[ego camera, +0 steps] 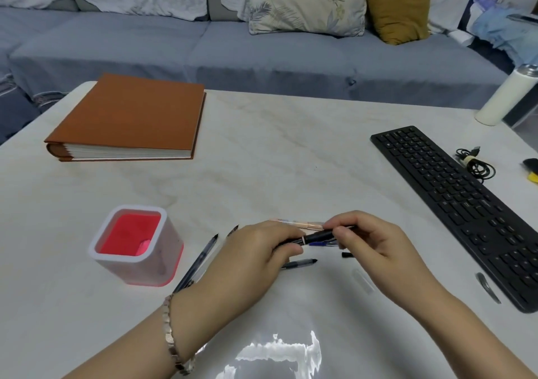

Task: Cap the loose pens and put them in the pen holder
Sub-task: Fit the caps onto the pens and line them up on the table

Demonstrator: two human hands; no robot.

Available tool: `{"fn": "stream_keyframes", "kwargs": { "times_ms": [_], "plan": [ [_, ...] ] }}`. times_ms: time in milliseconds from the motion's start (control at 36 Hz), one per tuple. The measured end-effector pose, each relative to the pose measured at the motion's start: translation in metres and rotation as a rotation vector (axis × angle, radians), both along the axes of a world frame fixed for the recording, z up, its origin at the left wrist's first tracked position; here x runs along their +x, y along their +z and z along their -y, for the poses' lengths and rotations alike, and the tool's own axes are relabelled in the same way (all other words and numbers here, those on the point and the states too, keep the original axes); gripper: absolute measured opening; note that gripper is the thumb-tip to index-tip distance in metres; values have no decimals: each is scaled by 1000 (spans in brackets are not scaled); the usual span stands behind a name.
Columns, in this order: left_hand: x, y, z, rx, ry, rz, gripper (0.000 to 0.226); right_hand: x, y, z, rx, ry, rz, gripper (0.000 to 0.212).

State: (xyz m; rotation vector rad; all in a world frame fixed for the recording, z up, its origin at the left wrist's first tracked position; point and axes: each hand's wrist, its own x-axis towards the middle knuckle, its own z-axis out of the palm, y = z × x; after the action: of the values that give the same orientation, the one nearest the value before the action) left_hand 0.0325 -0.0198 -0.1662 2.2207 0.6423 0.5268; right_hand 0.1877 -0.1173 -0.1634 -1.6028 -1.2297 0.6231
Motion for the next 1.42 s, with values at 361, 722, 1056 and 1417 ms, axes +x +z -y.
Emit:
{"fn": "stream_keyframes", "kwargs": {
  "times_ms": [361,722,1056,1417],
  "plan": [
    [3,-9,-6,56,-186,-223,15,1,-31,6,27,172,388,27],
    [-1,-20,-27,-975,445,349,17,55,-74,7,-496,-189,642,17],
    [-13,-10,-28,-1175,550,642,10,44,-85,-2,-464,-185,665,13],
    [-13,-11,-10,-1113,549,777,18,-12,-17,-9,34,-211,-34,32]
  ]
}}
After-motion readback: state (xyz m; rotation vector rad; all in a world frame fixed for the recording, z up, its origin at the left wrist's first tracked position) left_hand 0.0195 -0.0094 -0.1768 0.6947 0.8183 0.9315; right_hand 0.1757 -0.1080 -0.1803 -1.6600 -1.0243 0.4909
